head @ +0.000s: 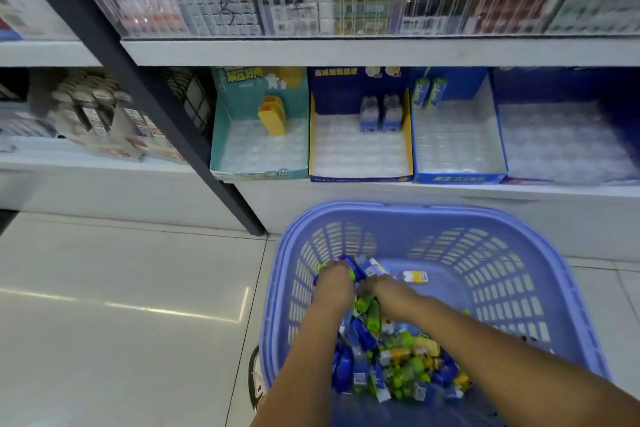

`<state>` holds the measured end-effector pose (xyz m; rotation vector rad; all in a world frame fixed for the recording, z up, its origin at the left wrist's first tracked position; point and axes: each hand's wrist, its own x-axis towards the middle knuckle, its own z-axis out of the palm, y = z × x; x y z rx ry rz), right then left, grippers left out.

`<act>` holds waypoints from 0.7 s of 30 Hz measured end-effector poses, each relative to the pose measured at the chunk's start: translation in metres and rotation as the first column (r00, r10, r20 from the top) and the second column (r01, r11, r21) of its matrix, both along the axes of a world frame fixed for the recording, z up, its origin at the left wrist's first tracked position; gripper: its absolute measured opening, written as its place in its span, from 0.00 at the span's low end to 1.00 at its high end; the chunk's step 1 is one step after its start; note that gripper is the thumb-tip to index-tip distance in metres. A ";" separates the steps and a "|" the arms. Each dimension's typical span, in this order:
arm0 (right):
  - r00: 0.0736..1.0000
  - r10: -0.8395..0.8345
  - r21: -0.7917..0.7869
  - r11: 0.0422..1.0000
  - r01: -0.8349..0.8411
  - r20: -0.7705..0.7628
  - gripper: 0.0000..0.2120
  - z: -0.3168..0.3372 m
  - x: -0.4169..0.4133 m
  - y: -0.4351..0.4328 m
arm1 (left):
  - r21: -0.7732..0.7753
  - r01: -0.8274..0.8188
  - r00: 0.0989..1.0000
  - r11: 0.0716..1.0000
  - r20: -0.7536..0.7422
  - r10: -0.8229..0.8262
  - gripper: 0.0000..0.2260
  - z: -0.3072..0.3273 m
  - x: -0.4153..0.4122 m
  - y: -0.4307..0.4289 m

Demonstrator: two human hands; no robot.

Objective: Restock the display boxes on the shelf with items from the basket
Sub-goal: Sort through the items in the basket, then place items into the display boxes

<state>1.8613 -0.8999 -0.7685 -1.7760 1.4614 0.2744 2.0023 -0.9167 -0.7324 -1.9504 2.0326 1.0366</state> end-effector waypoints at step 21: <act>0.863 -0.341 0.235 0.934 0.267 0.374 0.10 0.074 -0.078 -0.035 | 0.542 -0.246 0.605 0.804 -0.562 0.564 0.05 0.012 -0.017 -0.027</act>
